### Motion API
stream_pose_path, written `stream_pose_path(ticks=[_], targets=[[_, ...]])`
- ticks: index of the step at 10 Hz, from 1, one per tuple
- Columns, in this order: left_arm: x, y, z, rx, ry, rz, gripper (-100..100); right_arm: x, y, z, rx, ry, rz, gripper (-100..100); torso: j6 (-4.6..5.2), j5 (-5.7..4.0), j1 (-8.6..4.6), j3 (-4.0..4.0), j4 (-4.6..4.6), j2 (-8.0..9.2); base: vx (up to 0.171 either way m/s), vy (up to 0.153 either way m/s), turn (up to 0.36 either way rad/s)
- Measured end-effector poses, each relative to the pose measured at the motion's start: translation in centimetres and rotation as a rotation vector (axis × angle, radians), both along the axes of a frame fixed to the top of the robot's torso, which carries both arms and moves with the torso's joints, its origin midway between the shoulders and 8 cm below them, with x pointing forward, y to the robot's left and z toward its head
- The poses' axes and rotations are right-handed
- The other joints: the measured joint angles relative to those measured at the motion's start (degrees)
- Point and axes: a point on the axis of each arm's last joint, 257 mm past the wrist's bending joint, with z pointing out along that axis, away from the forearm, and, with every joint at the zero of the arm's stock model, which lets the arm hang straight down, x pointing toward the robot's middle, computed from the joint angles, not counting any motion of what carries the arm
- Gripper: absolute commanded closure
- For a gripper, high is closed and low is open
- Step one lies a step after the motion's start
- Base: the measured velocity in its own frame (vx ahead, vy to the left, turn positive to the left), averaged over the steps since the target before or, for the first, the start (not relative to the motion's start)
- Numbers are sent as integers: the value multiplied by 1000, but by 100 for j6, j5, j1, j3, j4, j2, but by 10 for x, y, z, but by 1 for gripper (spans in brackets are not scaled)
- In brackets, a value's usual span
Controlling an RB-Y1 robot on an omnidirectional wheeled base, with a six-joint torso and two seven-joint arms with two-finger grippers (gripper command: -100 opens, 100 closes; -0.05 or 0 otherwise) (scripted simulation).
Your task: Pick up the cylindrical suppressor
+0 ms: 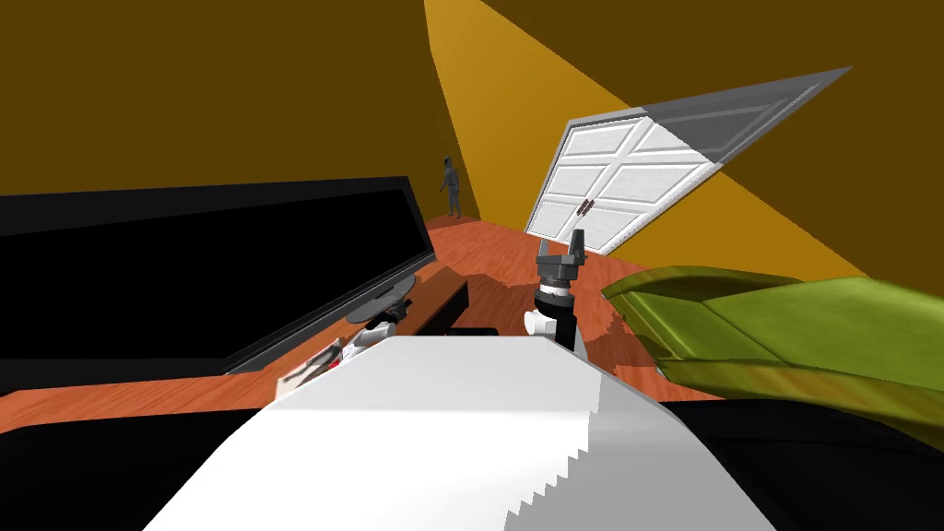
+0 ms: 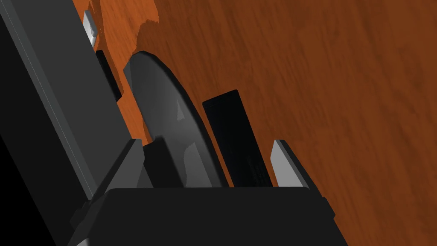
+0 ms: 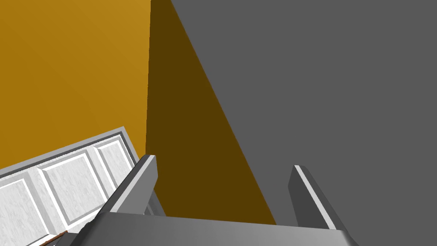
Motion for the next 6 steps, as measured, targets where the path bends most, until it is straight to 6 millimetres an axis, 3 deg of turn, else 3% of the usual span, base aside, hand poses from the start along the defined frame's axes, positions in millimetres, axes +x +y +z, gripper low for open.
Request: stream_pose_path(ticks=[6], targets=[[-39,50,-33,-52,159,131,-100,0,0,0,0,0,0,0,4,1,5,-2,0,-4,3,10,-105]])
